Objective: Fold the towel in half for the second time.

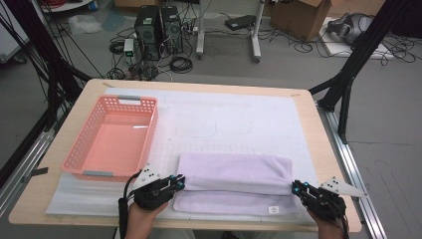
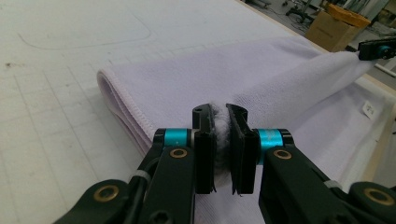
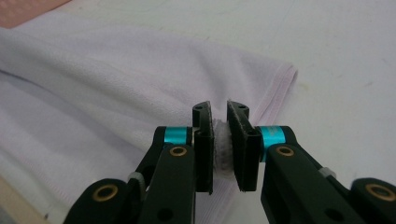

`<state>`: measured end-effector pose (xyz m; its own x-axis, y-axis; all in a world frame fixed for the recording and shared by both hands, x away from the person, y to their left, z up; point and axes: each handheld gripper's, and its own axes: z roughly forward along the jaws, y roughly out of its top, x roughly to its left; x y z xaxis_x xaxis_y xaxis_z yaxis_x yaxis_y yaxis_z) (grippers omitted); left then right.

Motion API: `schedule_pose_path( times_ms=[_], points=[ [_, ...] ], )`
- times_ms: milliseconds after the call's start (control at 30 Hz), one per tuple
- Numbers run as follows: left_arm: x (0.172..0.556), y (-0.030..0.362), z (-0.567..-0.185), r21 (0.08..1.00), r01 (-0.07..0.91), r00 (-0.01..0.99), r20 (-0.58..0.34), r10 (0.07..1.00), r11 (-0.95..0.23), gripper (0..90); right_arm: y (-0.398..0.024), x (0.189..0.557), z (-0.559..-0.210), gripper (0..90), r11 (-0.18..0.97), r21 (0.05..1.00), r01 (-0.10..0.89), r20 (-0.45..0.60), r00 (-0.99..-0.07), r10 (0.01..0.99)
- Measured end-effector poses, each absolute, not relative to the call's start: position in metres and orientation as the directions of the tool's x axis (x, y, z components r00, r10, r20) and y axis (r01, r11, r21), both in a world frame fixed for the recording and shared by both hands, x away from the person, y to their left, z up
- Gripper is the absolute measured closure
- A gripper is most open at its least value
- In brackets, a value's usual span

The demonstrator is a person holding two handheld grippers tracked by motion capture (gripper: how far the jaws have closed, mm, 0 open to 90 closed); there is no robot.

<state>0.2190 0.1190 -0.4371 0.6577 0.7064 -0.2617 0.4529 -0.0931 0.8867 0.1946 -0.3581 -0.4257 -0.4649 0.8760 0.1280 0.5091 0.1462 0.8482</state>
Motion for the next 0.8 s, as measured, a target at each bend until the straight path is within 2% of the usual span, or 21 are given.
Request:
schedule_pose_path(
  times_ms=[300, 333, 433, 500, 600, 800],
  points=[
    [0.195, 0.121, -0.443, 0.871, 0.484, 0.641, -0.284, 0.713, -0.088, 80.1, -0.357, 0.164, -0.426, 79.9, 0.182, 0.849, 0.496, 0.097, -0.485, 0.869],
    [0.193, 0.121, -0.444, 0.863, 0.498, 0.632, -0.299, 0.715, -0.079, 76.1, -0.357, 0.162, -0.427, 78.1, 0.187, 0.845, 0.500, 0.096, -0.488, 0.868],
    [0.191, 0.127, -0.443, 0.856, 0.516, 0.599, -0.339, 0.726, -0.027, 52.3, -0.361, 0.155, -0.429, 64.6, 0.172, 0.839, 0.517, 0.117, -0.478, 0.871],
    [0.189, 0.131, -0.440, 0.864, 0.504, 0.581, -0.351, 0.734, 0.014, 47.2, -0.368, 0.150, -0.424, 60.9, 0.118, 0.859, 0.499, 0.148, -0.460, 0.875],
    [0.187, 0.134, -0.437, 0.872, 0.489, 0.576, -0.344, 0.742, 0.024, 46.7, -0.375, 0.147, -0.416, 60.8, 0.057, 0.883, 0.466, 0.175, -0.439, 0.881],
    [0.191, 0.126, -0.440, 0.866, 0.500, 0.575, -0.313, 0.756, -0.023, 47.6, -0.357, 0.165, -0.433, 64.9, 0.186, 0.830, 0.526, 0.114, -0.486, 0.867]
  ],
)
